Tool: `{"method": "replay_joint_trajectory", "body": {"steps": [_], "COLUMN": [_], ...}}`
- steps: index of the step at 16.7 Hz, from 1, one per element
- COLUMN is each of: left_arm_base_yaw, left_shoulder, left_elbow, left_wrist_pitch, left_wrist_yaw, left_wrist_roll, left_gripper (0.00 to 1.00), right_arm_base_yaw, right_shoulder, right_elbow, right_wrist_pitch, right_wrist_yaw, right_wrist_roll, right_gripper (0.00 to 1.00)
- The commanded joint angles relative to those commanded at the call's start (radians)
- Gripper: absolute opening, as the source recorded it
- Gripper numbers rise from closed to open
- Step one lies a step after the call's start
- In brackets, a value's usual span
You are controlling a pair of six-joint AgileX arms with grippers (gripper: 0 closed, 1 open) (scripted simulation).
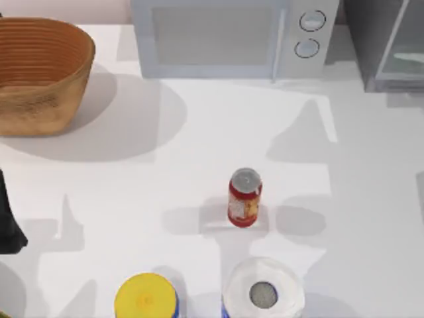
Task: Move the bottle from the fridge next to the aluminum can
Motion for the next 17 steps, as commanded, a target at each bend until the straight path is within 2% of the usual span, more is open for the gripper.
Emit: {"method": "replay_joint_trajectory", "body": {"steps": [6,13,17], "left_arm_base_yaw": [0.0,0.0,0.0], "left_shoulder": [0.0,0.0,0.0], "left_elbow": [0.0,0.0,0.0], "left_wrist_pitch": [0.0,0.0,0.0], "left_wrist_yaw": [0.0,0.0,0.0], "left_wrist_roll": [0.0,0.0,0.0], "left_gripper": [1.0,1.0,1.0], "right_arm_base_yaw": [-0.033,-0.03,-0.026], "right_shoulder": [0.309,0.326,0.376], "right_elbow": [0.155,0.163,0.261], "right_wrist_pitch": [0.176,0.184,0.141], "right_wrist_yaw": [-0.027,-0.027,-0.018], "right_wrist_roll": [0.001,0.001,0.0], "right_gripper": [1.0,1.0,1.0]}}
